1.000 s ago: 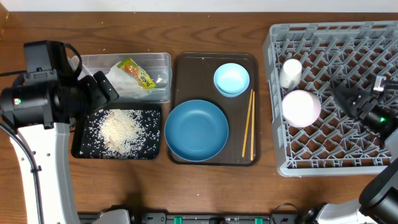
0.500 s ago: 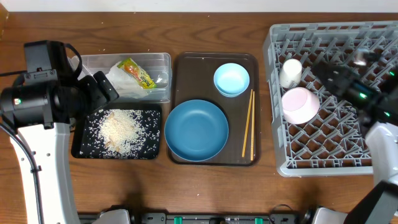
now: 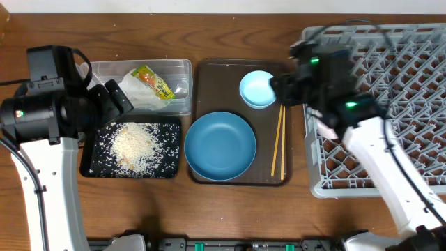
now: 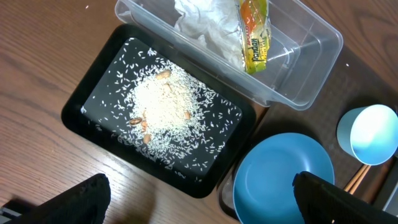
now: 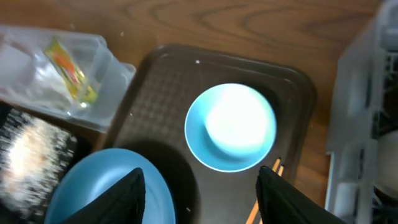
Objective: Sort waste into correct bins and load items into the dishwasher rack
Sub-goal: 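Move the right gripper left to the light blue bowl, then grip the light blue bowl rim and lift it toward the rack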
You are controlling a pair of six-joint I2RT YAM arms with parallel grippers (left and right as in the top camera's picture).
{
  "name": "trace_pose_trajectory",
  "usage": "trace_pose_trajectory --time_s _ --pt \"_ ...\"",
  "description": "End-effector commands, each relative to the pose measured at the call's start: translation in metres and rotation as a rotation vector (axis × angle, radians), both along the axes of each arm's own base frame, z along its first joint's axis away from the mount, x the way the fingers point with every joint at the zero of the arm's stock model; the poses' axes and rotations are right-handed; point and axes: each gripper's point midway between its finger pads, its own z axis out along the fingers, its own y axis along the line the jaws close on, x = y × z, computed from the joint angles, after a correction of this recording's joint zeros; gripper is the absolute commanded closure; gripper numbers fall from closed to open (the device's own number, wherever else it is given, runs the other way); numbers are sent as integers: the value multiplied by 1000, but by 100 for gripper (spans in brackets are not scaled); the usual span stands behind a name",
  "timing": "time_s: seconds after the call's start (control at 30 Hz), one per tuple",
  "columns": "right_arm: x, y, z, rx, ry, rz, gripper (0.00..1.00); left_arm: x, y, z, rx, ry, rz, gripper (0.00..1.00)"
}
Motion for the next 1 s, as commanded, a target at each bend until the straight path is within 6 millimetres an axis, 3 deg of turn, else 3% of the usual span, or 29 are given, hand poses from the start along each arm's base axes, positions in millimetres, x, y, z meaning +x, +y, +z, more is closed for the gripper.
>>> trace_pose_trajectory --time_s 0.0,0.23,0.43,0.67,0.87,0.9,0.97 --pt "9 7 -27 -161 -11 -9 46 -1 4 0 16 5 6 4" --pt "21 45 -96 -231 42 103 48 -1 4 0 16 5 6 4" --pt "31 79 -127 -214 2 225 49 -1 4 0 16 5 6 4" --pt "36 84 -144 -216 2 231 52 -1 4 0 16 5 6 4" --pt "32 82 -173 -241 61 237 58 -1 4 0 16 5 6 4" --pt "30 81 -177 -246 72 238 60 -1 4 0 16 5 6 4" --pt "29 81 -179 -250 79 239 78 -1 4 0 16 5 6 4"
